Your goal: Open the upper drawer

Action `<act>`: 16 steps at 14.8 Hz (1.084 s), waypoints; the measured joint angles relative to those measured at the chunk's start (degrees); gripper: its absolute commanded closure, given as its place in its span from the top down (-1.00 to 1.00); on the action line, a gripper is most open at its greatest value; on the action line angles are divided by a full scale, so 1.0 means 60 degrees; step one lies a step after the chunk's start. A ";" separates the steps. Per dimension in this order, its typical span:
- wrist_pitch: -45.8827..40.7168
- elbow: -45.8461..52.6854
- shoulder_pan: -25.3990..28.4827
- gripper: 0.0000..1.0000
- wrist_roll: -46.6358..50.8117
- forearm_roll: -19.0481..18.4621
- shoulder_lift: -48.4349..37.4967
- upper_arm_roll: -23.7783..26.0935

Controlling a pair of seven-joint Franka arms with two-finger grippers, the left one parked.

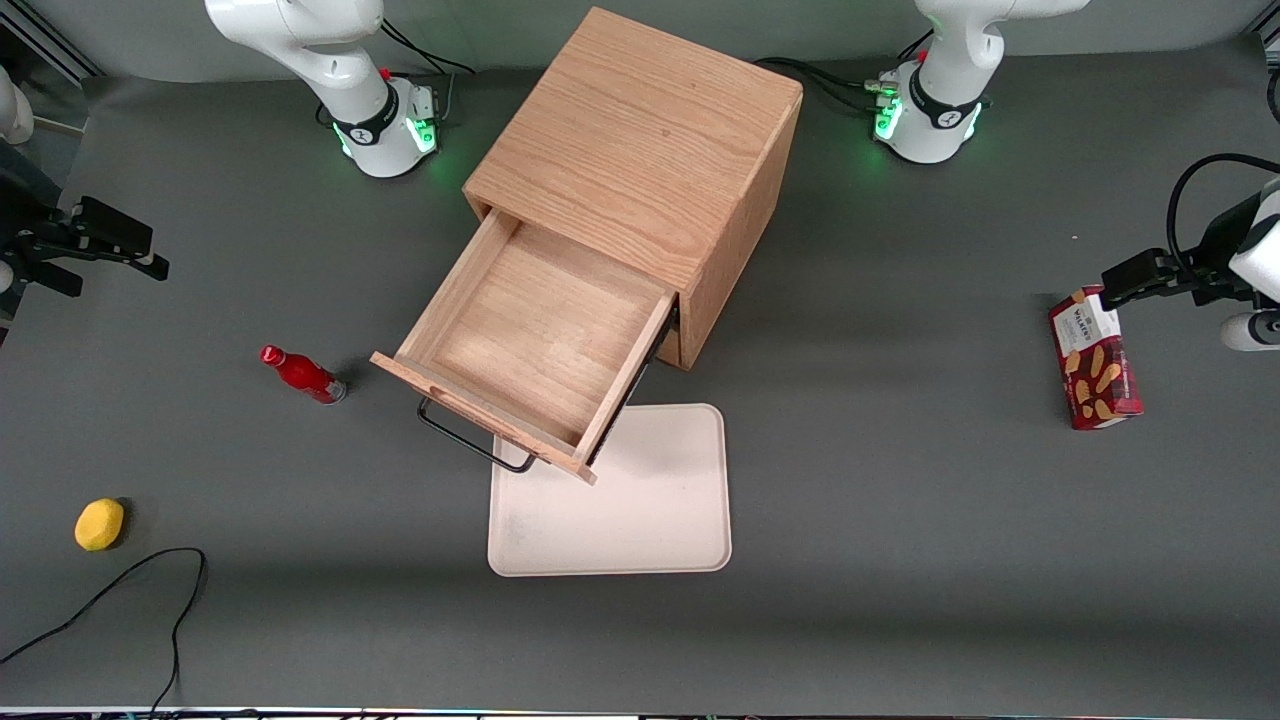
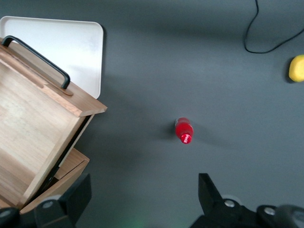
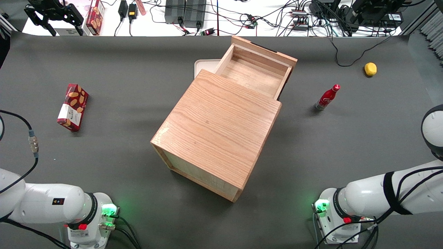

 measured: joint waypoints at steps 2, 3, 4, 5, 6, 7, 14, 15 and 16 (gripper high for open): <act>-0.0027 -0.0047 -0.0017 1.00 -0.0121 -0.0006 -0.0001 -0.0338; -0.0028 -0.0089 -0.0033 1.00 -0.0198 -0.0006 -0.0001 -0.0447; -0.0028 -0.0136 -0.0038 1.00 -0.0219 -0.0006 -0.0002 -0.0502; -0.0027 -0.0197 -0.0035 1.00 -0.0219 -0.0006 -0.0005 -0.0519; -0.0016 -0.0276 -0.0014 1.00 -0.0217 -0.0006 -0.0006 -0.0531; 0.0013 -0.0349 0.0055 1.00 -0.0174 -0.0006 -0.0006 -0.0566; 0.0151 -0.0478 0.0281 1.00 0.0097 -0.0021 -0.0008 -0.0684; 0.0271 -0.0494 0.0281 1.00 0.0099 -0.0025 -0.0004 -0.0692; 0.0393 -0.0515 0.0281 1.00 0.0100 -0.0026 0.0002 -0.0704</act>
